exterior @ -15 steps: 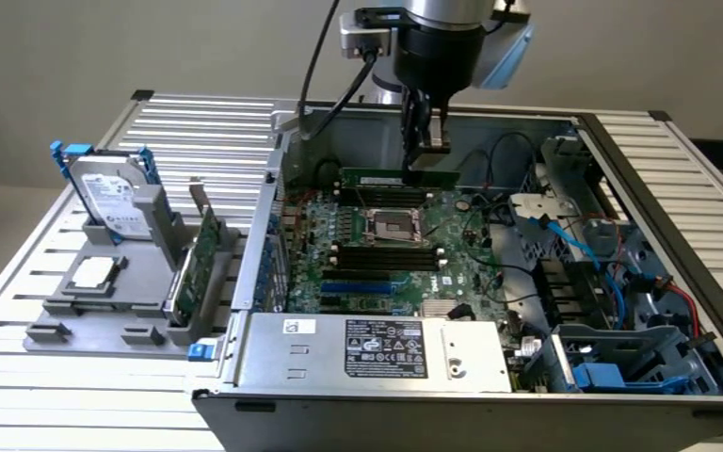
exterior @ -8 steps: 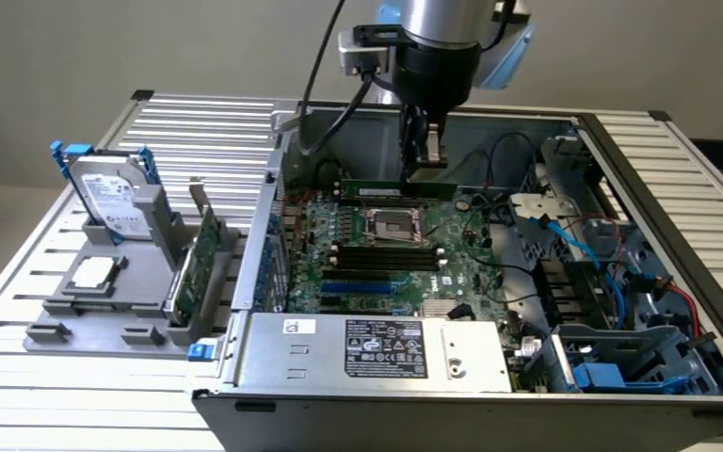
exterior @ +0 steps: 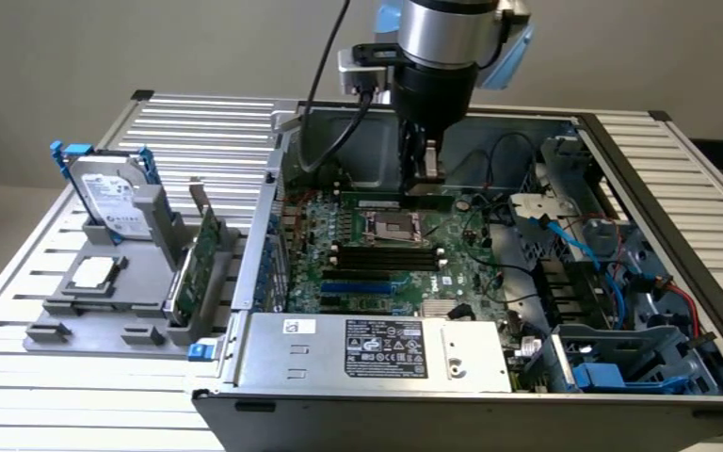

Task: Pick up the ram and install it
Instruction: 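Insert the ram into the slot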

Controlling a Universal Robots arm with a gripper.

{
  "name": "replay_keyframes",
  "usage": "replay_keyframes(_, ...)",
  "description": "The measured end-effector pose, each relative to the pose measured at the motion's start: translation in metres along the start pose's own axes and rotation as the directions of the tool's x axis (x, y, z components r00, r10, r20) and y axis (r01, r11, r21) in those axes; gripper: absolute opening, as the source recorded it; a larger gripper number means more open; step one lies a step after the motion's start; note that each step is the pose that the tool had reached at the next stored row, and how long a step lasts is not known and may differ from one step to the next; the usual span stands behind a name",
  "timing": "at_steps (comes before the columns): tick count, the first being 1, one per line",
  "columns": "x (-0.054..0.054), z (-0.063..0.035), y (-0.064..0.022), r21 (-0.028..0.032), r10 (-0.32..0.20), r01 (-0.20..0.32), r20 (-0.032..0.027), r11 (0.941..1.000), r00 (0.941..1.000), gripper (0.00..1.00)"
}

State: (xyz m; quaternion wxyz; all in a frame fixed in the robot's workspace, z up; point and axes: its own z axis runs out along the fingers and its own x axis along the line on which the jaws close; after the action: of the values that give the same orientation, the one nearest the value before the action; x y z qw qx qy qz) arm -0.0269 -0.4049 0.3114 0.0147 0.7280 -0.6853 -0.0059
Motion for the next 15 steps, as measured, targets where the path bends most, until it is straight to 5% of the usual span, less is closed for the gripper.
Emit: replay_keyframes(15,0.002,0.0273,-0.0007,0.0000,0.000,0.000,0.0000,1.0000,1.0000,0.14)
